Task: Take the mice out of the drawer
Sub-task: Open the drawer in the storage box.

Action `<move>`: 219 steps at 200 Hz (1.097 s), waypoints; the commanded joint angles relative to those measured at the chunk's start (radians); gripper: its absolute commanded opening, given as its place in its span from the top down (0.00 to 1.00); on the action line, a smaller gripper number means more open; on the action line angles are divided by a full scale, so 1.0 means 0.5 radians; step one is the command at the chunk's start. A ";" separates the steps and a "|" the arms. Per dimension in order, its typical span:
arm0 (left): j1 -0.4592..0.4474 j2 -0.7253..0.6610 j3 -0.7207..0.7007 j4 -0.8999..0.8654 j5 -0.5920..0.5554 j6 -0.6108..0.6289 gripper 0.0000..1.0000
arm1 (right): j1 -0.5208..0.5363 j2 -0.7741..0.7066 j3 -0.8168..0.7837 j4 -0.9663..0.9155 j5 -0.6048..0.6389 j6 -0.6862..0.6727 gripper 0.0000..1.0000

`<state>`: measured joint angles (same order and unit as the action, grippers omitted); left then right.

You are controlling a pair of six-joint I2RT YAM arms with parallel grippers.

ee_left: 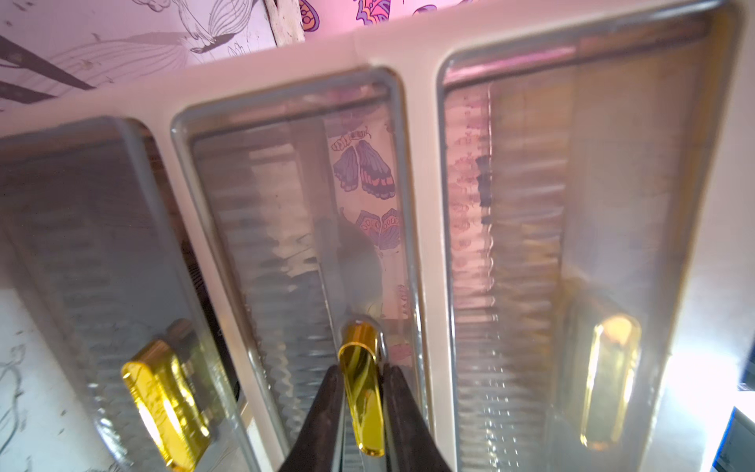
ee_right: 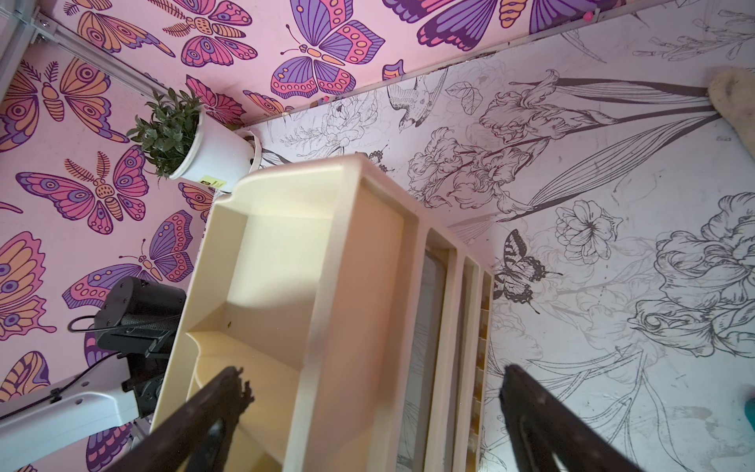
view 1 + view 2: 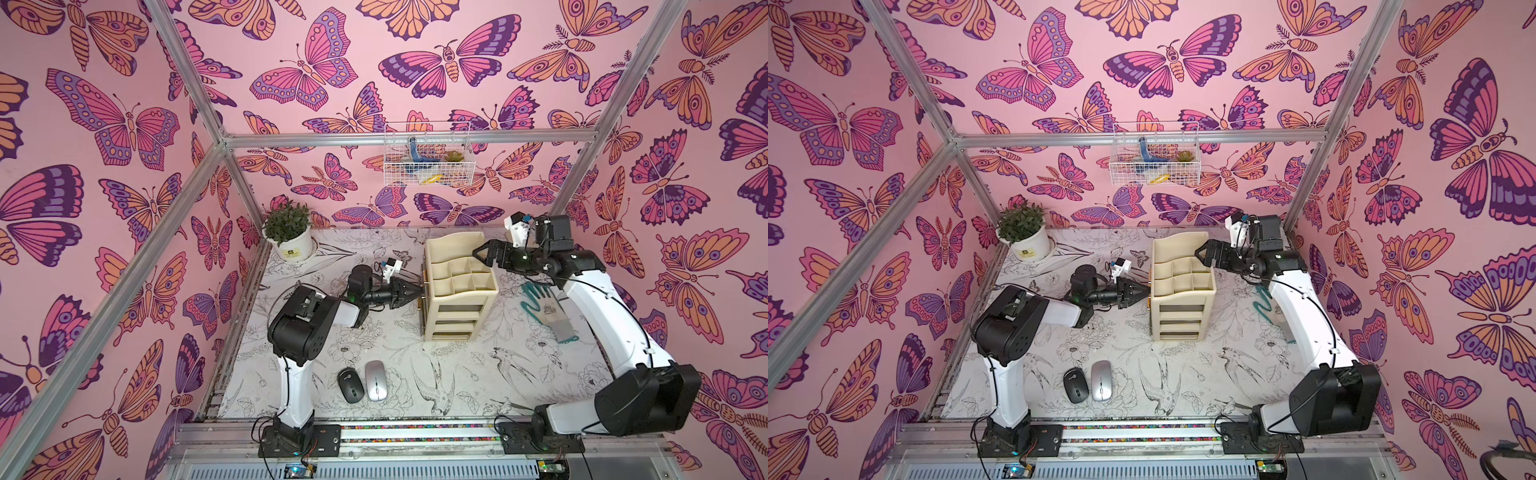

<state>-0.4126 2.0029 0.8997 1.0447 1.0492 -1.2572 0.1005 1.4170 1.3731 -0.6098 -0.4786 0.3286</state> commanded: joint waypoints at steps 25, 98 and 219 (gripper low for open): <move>0.250 -0.269 -0.351 -0.598 0.014 0.490 0.82 | 0.002 0.047 -0.048 -0.244 0.160 -0.094 0.00; 0.315 -0.868 -0.092 -2.327 -0.654 1.416 0.14 | 0.006 0.056 -0.016 -0.272 0.177 -0.099 0.00; -0.168 -0.443 0.940 -3.552 -1.533 1.783 0.02 | 0.081 0.043 -0.025 -0.363 0.272 -0.165 0.00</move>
<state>-0.4812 1.7538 1.3384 -0.5472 0.4114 -0.4015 0.1265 1.4174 1.3830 -0.6205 -0.4149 0.3077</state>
